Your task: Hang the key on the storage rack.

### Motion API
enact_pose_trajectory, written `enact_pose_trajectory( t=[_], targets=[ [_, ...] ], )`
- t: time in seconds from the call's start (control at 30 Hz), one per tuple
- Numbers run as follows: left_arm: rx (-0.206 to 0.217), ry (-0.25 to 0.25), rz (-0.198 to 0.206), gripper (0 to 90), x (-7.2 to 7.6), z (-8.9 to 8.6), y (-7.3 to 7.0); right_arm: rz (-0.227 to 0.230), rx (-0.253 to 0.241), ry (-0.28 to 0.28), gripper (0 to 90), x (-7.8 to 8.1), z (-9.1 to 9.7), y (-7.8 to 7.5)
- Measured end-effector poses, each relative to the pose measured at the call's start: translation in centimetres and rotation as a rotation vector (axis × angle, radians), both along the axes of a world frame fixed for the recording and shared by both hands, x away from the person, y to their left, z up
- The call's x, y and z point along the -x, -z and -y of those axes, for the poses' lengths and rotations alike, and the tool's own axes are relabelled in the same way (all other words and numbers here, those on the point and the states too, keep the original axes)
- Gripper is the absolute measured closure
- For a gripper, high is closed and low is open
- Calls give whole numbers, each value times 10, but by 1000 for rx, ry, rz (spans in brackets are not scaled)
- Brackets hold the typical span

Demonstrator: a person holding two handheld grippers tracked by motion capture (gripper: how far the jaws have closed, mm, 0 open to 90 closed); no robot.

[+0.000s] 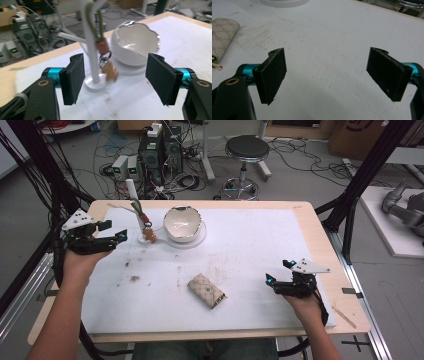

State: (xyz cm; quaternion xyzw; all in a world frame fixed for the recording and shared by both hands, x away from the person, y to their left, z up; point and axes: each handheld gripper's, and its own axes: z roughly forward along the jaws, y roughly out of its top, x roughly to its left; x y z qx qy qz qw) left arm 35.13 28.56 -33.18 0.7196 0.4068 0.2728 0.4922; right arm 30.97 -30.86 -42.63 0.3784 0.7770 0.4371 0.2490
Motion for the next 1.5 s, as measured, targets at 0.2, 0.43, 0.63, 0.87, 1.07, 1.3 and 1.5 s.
enact_pose_trajectory(
  t=[0.2, 0.43, 0.63, 0.87, 1.07, 1.3, 1.5],
  targets=[
    [39, 73, -21, 285, 18, 17, 21, 2, -4, -1, 164, 0, -1, -1],
    [38, 151, -54, 257, 29, 39, 45, 3, -3, -4, 164, -1, -2, -2],
    [9, 180, -84, 241, 33, 51, 67, -9, -7, -2, 165, 0, -1, 0],
    [16, 193, -99, 219, 35, 49, 81, -4, -10, 9, 165, 0, 3, -1],
    [-9, 222, -99, 195, 36, 49, 88, -5, -14, 18, 165, 0, 6, -1],
    [-2, 241, -110, 191, 38, 45, 89, -19, -12, 21, 164, -3, 2, 1],
    [11, 228, -111, 191, 36, 39, 89, -26, -29, 22, 165, -2, -3, 0]
  ],
)
